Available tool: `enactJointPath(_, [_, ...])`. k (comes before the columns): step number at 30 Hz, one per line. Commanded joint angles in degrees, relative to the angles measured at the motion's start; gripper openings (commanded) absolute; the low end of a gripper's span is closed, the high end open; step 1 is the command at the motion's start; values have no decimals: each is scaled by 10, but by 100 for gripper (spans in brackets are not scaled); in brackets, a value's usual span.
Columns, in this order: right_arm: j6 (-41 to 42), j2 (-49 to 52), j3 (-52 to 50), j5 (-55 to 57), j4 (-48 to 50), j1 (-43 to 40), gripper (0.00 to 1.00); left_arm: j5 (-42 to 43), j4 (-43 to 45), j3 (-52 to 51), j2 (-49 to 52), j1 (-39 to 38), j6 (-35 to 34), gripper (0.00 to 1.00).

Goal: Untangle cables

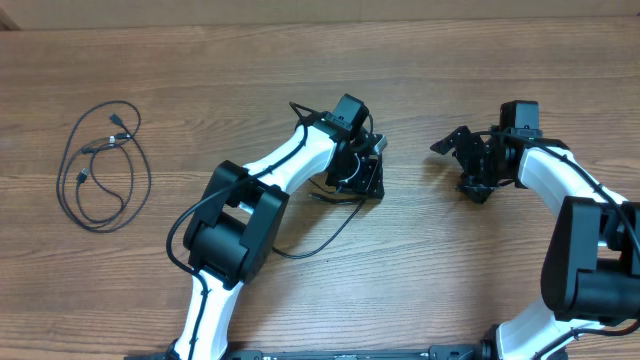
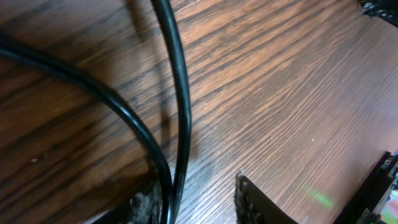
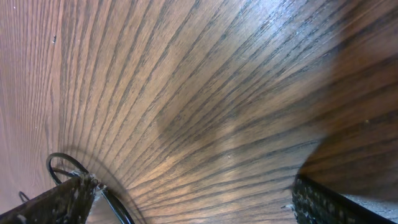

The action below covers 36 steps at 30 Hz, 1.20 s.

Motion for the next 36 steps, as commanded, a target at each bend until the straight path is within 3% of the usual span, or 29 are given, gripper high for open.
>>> enactJointPath(1, [-4,35,-24,33,-2,0,100,-129,-22,-41,67,32,-1,36])
enactJointPath(8, [-4,35,-24,33,-2,0,100,-124,-33,-41,67,50,-1,20])
enactJointPath(10, [-4,35,-24,33,-2,0,100,-124,-32,-41,67,49,-1,4])
enactJointPath(15, [-4,35,-24,33,-2,0,100,-124,-32,-41,67,47,1,5])
enactJointPath(19, [-4,35,-24,33,-2,0,100,-118,-32,-41,67,47,9,41])
enactJointPath(22, [-4,35,-24,33,-2,0,100,-83,-34,-41,67,47,41,58])
enactJointPath(28, [-4,35,-24,33,-2,0,100,-14,-36,-41,67,46,97,61])
enactJointPath(36, [-4,35,-24,33,-2,0,100,-10,-32,-41,67,14,93,59])
